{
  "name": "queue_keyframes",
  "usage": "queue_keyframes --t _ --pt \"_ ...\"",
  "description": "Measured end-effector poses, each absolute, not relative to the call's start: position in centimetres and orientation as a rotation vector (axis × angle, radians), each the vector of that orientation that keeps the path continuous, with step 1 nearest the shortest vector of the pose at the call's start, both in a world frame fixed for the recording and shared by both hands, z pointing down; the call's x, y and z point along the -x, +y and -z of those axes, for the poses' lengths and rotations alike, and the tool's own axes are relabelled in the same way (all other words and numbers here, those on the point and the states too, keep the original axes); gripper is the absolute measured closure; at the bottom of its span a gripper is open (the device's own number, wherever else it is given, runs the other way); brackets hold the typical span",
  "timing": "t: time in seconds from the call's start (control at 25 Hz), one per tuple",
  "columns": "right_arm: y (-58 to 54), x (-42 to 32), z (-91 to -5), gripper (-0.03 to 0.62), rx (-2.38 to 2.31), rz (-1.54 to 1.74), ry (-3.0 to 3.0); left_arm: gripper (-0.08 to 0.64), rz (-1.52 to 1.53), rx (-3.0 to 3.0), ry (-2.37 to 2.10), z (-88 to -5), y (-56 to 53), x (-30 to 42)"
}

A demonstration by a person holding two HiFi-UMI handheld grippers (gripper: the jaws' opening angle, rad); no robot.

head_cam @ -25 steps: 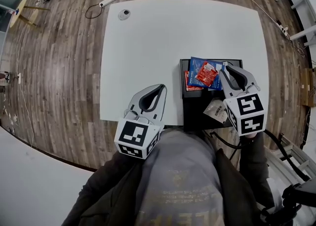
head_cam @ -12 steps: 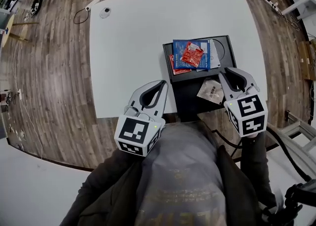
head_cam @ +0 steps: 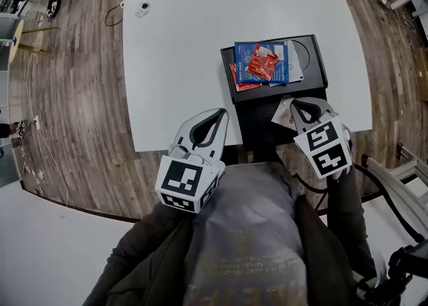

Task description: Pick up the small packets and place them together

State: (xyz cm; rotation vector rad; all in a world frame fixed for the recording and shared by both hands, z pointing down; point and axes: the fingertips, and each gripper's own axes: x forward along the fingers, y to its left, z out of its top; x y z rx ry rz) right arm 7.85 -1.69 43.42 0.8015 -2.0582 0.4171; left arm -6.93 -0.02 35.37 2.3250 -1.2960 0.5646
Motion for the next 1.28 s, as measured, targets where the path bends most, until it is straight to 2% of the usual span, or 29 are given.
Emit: queue_keyframes --t 0.48,0.8,1.0,1.28 --pt "-1.5 -8.0 -47.8 0.588 -0.696 -0.388 -1.863 0.558 -0.567 -2.235 -1.354 -36.8 0.4 9.7" --pt "0.5 -0.4 -46.9 0.588 -0.518 -0.428 -2.063 0.558 -0.551 -2.21 -1.374 -36.8 0.2 10.9" --pt "-0.7 -3.8 -45.5 0.588 -0.626 -0.5 -2.081 0.558 -0.537 -2.215 -1.358 -37.2 0.0 10.5" --pt "0.9 -5.7 -46.4 0.443 -0.559 -0.585 -2.015 0.558 -0.533 -2.245 -1.327 -37.0 -0.6 9.2"
